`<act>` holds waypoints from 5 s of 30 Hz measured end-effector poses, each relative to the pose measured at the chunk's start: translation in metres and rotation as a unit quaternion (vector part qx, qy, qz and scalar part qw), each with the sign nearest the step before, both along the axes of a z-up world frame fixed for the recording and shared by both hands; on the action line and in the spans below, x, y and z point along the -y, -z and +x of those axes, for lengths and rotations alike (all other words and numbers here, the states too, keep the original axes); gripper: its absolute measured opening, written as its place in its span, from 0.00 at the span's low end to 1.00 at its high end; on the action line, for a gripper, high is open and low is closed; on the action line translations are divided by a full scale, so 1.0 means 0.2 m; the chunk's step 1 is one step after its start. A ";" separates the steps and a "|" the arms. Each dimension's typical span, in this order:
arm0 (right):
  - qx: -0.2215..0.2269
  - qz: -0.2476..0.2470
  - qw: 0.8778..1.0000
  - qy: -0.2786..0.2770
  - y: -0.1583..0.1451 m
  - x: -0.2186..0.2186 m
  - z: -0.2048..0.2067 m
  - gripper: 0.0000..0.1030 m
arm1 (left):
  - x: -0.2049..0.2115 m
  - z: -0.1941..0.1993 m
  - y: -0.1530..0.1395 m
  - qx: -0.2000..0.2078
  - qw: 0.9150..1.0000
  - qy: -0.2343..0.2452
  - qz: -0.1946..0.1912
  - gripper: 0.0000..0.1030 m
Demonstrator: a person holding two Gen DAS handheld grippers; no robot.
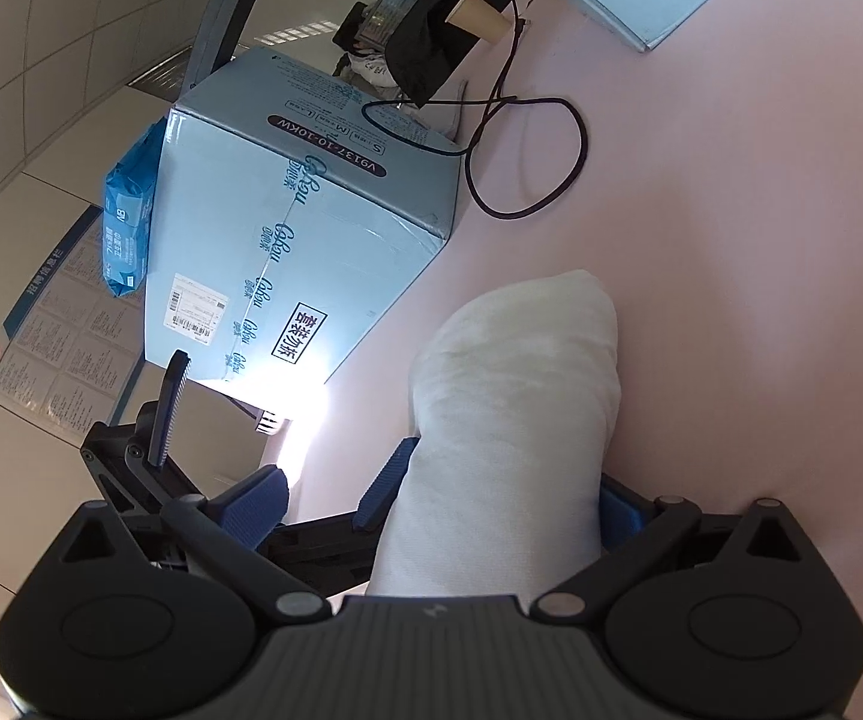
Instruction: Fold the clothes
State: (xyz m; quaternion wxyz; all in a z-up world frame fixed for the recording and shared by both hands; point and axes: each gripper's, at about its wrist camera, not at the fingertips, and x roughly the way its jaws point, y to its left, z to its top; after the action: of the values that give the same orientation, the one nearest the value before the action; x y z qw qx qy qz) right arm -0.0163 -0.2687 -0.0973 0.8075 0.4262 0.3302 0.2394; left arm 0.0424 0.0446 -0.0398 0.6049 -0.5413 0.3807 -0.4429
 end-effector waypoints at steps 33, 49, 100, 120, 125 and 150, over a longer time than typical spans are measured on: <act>-0.044 0.038 0.997 0.050 0.11 0.08 -0.05 0.41 | 0.01 -0.02 -0.07 0.003 1.000 -0.005 0.000 0.96; -0.005 0.030 0.998 0.051 0.13 0.08 -0.08 0.31 | 0.01 -0.02 -0.05 0.018 1.000 -0.007 0.009 0.96; 0.243 0.160 0.957 0.006 -0.83 -0.14 -0.34 0.25 | -0.14 -0.65 -0.38 0.363 0.894 -0.097 0.243 0.96; 0.126 0.143 0.924 -0.330 -0.76 -1.52 -0.04 0.26 | -1.38 -1.39 -0.58 0.395 0.785 -0.306 0.367 0.96; 0.165 0.173 0.910 -0.339 -0.73 -1.87 0.00 0.28 | -1.63 -1.55 -0.66 0.348 0.722 -0.372 0.468 0.96; 0.095 0.050 0.984 -0.142 -0.27 -2.11 0.15 0.72 | -1.78 -1.43 -0.66 0.291 0.755 -0.459 0.365 0.96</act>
State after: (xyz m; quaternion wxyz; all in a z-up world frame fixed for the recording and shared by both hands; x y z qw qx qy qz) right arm 0.0135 0.1536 -0.0429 0.7706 0.3898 0.2965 0.4077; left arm -0.2445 0.3996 0.0914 0.9690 -0.2340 0.0247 -0.0750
